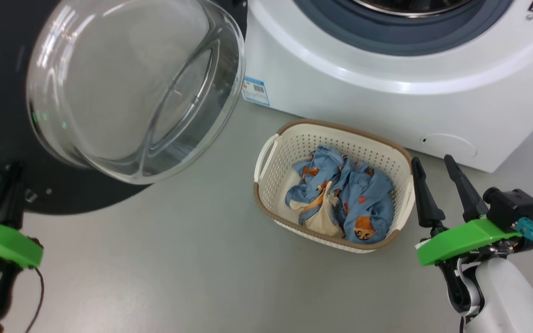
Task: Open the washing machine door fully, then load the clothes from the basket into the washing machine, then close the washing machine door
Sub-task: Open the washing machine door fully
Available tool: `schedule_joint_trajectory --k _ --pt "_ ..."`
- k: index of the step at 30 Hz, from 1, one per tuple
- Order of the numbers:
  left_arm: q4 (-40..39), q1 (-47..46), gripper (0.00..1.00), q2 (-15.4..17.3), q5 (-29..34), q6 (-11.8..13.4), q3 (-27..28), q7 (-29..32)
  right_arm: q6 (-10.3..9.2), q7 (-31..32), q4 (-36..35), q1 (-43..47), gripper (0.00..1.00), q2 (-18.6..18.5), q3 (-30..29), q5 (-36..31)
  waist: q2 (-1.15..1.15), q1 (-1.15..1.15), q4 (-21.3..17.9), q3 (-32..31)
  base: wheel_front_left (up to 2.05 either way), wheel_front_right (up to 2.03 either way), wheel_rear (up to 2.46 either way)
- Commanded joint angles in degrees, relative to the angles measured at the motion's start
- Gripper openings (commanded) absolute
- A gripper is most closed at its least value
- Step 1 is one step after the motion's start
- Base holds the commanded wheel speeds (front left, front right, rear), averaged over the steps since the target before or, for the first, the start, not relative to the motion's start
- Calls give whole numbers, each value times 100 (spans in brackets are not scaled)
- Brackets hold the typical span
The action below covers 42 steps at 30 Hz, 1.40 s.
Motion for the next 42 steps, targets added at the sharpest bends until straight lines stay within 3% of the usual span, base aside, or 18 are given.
schedule_joint_trajectory --k 1,15,26,42 --pt "78 -349 0 426 -48 28 194 -77 43 -70 -110 -176 100 44 144 -76 0 -1 93 146 0 0 0" --pt "986 -1400 0 873 -803 8 -786 -343 43 -70 9 -485 100 88 188 -196 0 -1 153 516 0 0 0" --pt "1534 -1988 0 1122 -1274 7 -1589 -384 43 -70 61 -530 100 142 229 -178 0 -1 122 460 0 0 0" --pt "1802 -2148 0 1230 -1935 7 -2333 -535 43 -70 31 -447 100 169 202 -105 0 -1 34 301 0 0 0"
